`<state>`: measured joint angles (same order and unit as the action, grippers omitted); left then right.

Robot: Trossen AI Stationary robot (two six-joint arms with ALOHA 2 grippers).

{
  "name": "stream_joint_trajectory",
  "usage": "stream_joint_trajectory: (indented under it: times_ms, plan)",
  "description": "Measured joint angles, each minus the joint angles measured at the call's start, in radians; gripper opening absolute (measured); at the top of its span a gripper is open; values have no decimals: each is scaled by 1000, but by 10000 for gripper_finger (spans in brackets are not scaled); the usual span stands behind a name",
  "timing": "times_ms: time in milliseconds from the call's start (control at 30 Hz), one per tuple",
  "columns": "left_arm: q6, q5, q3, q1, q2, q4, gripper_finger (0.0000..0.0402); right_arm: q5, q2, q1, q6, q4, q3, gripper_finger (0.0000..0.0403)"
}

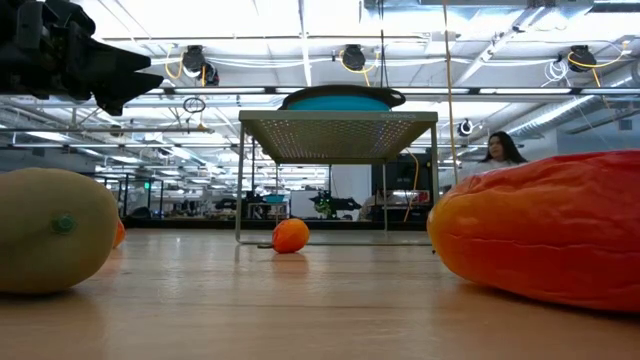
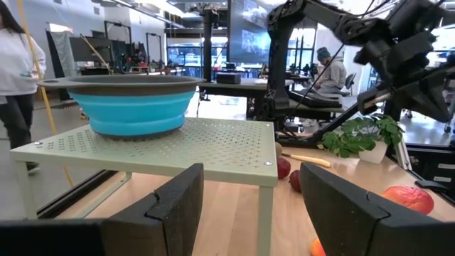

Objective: Pick & Place Fruit
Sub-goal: Put the mango into the blue strainer bowl on the shelf

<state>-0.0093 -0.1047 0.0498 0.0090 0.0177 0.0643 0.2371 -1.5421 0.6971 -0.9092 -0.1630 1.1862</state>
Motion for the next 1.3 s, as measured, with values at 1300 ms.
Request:
stream_joint_trajectory:
  times_ms: [1300]
  plan:
    - [1, 1, 0, 0, 0, 0, 234, -69, -162, -73, -587, -567, 308, 0]
